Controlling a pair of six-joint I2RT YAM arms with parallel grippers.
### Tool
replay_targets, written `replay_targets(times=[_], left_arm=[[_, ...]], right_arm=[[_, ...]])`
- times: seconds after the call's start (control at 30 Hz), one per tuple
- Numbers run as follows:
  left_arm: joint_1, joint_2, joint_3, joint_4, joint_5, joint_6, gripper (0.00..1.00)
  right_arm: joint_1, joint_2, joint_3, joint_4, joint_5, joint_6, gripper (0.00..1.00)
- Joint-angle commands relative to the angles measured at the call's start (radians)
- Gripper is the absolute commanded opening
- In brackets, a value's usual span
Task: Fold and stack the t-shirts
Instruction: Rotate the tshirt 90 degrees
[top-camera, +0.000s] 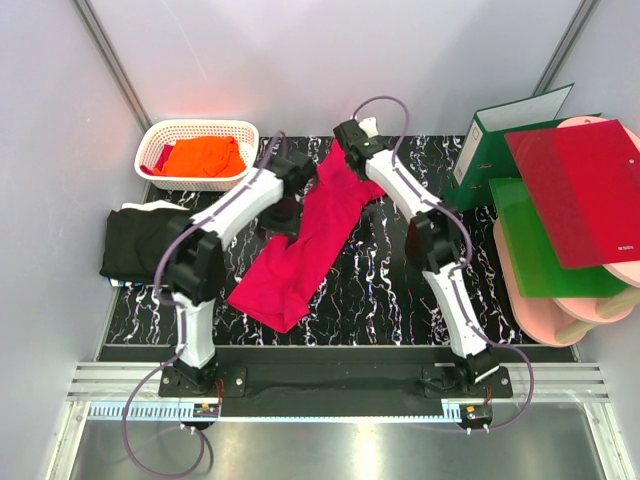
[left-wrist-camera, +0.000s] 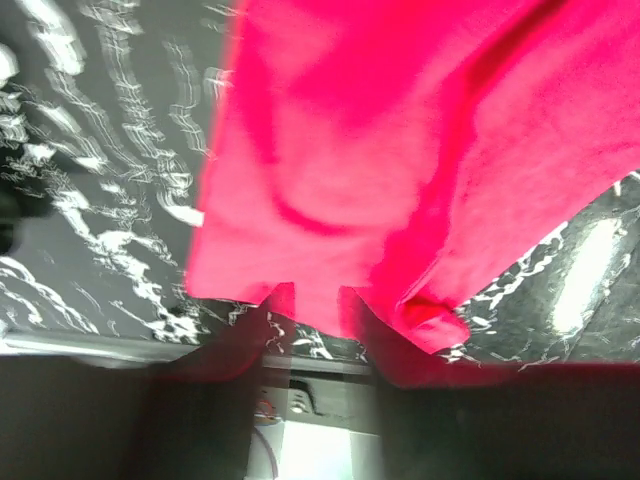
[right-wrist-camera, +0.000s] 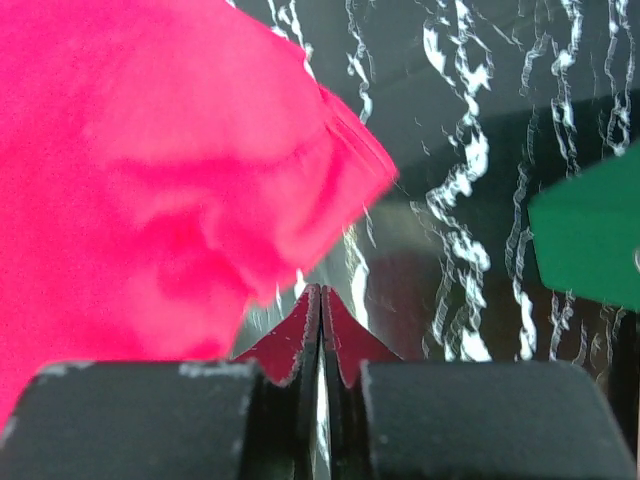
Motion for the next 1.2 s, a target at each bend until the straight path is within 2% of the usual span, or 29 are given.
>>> replay_targets(times=[0.0,0.03,0.07,0.13,0.17,0.23,0.3,0.33,0.4,0.53,0.67,0.77,1.1,1.17], left_arm=[[0.079,-0.117,-0.014,0.107,-0.033,0.03,0.85],[0.093,-0.118,-0.016,0.136,-0.014,0.034,0.97],[0.119,-0.103,-0.003,0.185,0.008,0.05,0.99],[0.14,-0.062,0.042,0.199,0.074,0.063,0.99],[0.149,-0.008,0.097,0.198,0.082,0.08,0.98],[0.151,0.055,0.15,0.19,0.088,0.1,0.91],[0.156,0.078,0.187,0.167,0.085,0.114,0.27],[0.157,0.084,0.188,0.153,0.057,0.11,0.02],[0.165,0.084,0.149,0.118,0.034,0.108,0.0],[0.173,0.086,0.038,0.05,0.003,0.082,0.0],[0.169,0.052,-0.126,0.072,0.002,0.056,0.0],[0.162,0.075,-0.184,0.079,0.04,0.063,0.0],[0.07,0.202,-0.273,0.084,0.181,0.062,0.0],[0.042,0.214,-0.284,0.084,0.186,0.05,0.0]], right_arm=[[0.0,-0.286,-0.164,0.019,-0.146,0.103,0.03],[-0.003,-0.309,-0.225,0.006,-0.188,0.132,0.0],[-0.009,-0.35,-0.257,-0.007,-0.3,0.197,0.0],[-0.02,-0.38,-0.357,-0.012,-0.448,0.303,0.0],[-0.026,-0.399,-0.395,-0.006,-0.575,0.34,0.0],[-0.026,-0.389,-0.48,0.003,-0.735,0.412,0.0],[-0.026,-0.363,-0.512,0.014,-0.786,0.448,0.0],[-0.026,-0.336,-0.518,0.014,-0.794,0.46,0.0],[-0.031,-0.306,-0.499,0.002,-0.777,0.459,0.0],[-0.039,-0.176,-0.315,-0.087,-0.716,0.448,0.0],[-0.048,-0.059,-0.145,-0.182,-0.687,0.445,0.0],[-0.049,0.001,-0.055,-0.193,-0.674,0.445,0.0],[-0.08,0.14,0.15,-0.202,-0.664,0.434,0.0],[-0.086,0.163,0.178,-0.204,-0.619,0.428,0.0]])
